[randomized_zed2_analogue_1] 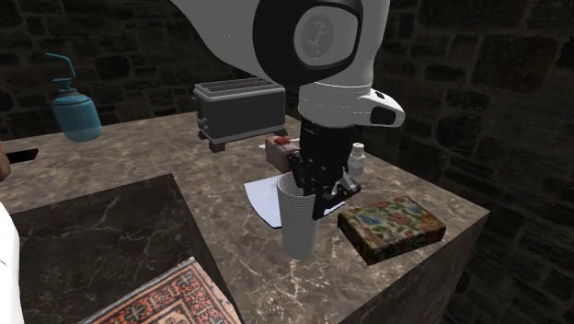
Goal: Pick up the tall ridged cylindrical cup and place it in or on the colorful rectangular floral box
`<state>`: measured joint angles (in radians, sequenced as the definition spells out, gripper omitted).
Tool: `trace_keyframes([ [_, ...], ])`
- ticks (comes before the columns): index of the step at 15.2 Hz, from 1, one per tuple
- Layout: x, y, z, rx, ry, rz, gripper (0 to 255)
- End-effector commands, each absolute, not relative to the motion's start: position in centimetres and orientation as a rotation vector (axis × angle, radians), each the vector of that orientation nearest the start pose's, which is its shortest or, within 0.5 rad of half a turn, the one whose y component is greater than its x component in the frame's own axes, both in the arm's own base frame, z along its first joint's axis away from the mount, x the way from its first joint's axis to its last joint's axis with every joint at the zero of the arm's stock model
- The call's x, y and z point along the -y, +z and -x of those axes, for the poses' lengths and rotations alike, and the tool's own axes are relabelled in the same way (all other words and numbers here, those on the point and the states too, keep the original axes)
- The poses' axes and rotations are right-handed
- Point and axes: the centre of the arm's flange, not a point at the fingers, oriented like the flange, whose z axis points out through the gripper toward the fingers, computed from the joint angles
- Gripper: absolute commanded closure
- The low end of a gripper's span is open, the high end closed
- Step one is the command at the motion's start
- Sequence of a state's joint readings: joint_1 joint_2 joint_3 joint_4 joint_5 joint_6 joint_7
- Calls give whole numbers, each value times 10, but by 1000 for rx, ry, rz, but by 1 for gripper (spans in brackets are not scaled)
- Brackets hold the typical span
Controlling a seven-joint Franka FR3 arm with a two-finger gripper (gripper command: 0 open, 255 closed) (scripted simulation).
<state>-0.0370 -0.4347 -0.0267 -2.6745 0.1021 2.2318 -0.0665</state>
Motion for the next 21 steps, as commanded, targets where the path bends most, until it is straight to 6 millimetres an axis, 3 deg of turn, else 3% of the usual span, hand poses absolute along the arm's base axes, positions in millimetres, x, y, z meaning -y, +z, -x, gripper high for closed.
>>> trace_keyframes([
  [1,21,373,-381,-88,4,3048,255],
  [3,21,373,-381,-88,4,3048,255],
  [21,21,468,-381,-88,4,3048,255],
])
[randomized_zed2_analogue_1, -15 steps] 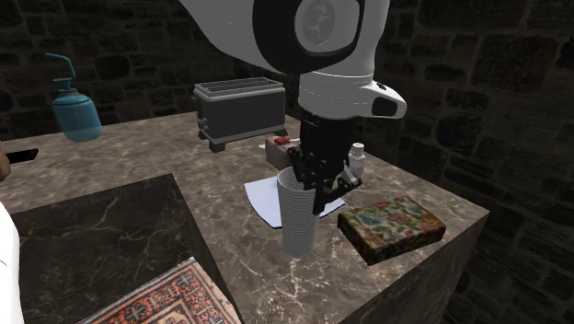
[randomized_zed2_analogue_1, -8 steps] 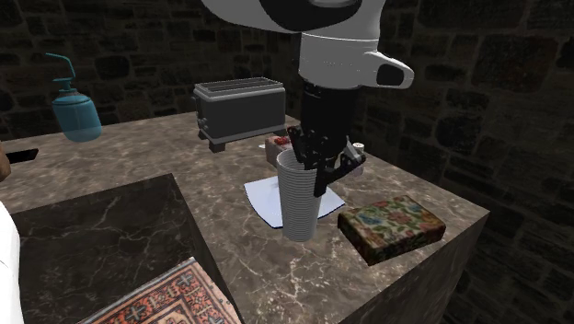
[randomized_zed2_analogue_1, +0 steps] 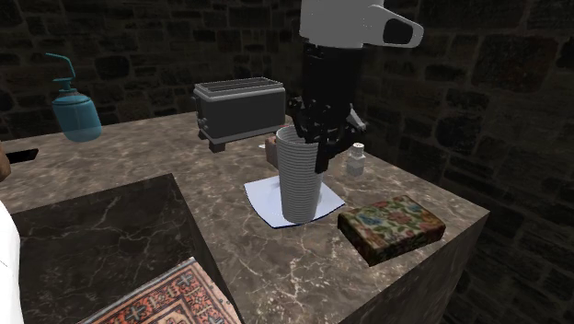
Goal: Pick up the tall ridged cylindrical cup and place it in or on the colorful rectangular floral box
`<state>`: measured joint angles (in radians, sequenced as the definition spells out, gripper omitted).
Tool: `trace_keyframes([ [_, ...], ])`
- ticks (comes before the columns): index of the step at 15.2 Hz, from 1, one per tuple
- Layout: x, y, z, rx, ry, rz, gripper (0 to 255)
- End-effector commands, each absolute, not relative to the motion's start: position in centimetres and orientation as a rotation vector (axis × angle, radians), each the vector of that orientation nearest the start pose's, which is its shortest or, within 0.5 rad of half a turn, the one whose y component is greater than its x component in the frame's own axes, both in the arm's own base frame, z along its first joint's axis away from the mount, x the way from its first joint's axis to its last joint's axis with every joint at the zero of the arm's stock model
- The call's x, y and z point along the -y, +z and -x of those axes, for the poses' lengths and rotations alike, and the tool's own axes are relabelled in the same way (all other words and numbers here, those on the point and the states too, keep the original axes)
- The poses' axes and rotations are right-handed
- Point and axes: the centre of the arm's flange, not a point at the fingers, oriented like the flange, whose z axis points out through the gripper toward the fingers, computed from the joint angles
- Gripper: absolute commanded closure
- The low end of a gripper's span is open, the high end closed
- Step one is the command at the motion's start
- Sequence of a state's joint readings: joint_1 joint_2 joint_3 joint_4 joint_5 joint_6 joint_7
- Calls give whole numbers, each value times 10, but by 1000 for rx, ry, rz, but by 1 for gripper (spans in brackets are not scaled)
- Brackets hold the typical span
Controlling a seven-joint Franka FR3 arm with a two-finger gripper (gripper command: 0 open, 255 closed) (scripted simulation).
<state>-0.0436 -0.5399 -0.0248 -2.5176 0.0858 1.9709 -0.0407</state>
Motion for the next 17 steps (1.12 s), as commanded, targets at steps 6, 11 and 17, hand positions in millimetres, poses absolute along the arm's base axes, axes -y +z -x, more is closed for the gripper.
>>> trace_keyframes([
  [6,27,498,-392,-88,4,3048,255],
  [11,60,514,-447,-88,4,3048,255],
  [17,98,533,-513,-88,4,3048,255],
])
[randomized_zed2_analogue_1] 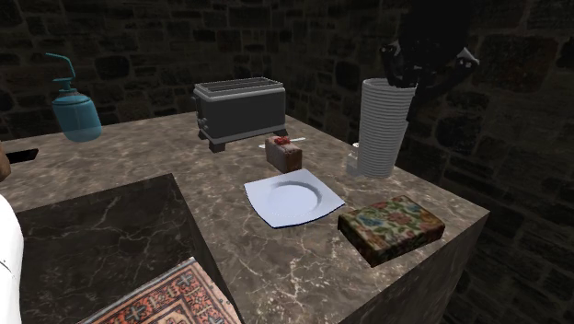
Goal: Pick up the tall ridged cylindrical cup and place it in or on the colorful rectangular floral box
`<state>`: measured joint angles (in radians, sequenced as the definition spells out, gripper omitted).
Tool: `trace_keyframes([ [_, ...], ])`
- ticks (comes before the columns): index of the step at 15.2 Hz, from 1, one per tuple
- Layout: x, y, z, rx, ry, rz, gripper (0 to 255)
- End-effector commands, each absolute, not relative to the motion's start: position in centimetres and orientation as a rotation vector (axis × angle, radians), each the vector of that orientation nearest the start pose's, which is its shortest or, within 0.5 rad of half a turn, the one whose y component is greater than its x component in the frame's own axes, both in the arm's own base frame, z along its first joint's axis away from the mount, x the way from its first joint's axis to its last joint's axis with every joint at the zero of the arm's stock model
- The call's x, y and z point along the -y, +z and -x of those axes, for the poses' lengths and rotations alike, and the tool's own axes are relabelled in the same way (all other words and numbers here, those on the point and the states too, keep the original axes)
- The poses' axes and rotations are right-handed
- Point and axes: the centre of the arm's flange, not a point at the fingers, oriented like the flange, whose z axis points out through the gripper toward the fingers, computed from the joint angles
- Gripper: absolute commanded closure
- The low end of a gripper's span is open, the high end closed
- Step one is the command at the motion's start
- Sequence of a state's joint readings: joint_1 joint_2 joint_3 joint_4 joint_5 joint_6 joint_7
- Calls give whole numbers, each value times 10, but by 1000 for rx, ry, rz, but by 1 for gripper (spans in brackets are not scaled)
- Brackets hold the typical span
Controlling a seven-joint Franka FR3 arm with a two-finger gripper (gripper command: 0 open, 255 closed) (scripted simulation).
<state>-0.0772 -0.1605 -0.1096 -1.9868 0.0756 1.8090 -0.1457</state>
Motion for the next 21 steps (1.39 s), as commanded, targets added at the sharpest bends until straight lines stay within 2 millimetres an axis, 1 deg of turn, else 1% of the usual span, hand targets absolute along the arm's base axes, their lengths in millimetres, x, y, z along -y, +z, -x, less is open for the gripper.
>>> trace_keyframes([
  [1,105,536,-524,-88,4,3048,255],
  [3,118,542,-547,-88,4,3048,255],
  [4,120,543,-550,-88,4,3048,255],
  [21,120,454,-550,-88,4,3048,255],
])
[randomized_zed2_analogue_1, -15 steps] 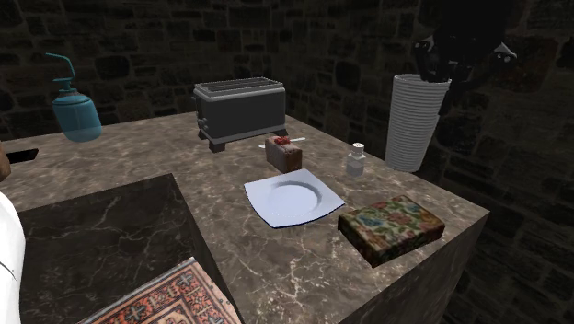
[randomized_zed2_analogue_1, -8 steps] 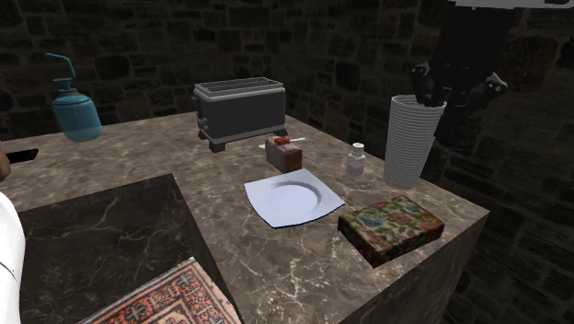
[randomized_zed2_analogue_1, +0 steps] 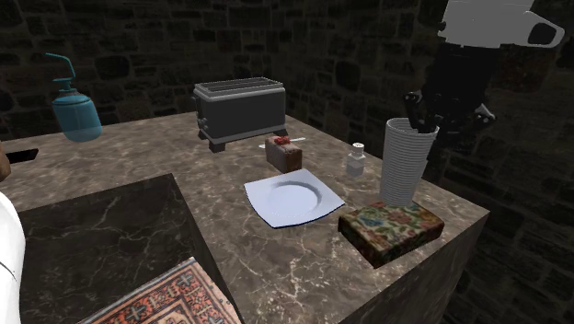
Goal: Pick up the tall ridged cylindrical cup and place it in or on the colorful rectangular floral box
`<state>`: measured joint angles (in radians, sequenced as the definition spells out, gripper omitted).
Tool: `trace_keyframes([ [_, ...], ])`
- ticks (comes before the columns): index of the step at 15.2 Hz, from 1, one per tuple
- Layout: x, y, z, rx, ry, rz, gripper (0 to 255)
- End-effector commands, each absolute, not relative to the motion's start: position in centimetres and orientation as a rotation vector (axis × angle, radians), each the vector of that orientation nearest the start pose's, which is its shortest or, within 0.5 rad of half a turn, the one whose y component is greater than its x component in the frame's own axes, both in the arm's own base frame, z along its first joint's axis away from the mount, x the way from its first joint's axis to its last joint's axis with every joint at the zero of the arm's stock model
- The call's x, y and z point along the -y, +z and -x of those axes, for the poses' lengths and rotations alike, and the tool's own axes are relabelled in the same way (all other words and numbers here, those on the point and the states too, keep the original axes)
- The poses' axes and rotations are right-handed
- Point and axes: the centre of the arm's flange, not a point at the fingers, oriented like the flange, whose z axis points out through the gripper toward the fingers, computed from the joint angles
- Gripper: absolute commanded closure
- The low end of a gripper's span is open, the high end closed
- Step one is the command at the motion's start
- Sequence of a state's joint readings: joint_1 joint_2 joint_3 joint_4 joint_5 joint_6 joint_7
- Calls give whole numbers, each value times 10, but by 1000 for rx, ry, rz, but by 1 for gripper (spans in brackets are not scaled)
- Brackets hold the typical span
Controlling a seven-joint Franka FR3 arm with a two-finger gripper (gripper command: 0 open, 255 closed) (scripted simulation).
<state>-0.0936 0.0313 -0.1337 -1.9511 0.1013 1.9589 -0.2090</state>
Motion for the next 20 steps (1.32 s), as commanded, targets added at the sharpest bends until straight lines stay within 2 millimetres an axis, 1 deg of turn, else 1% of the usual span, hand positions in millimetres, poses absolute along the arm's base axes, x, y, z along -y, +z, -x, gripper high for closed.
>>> trace_keyframes([
  [1,120,448,-550,-88,4,3048,255],
  [4,120,433,-550,-88,4,3048,255],
  [5,120,424,-550,-88,4,3048,255],
  [13,120,424,-550,-88,4,3048,255],
  [14,120,424,-550,-88,4,3048,0],
  [19,120,424,-550,-88,4,3048,0],
  [20,121,438,-550,-88,4,3048,0],
])
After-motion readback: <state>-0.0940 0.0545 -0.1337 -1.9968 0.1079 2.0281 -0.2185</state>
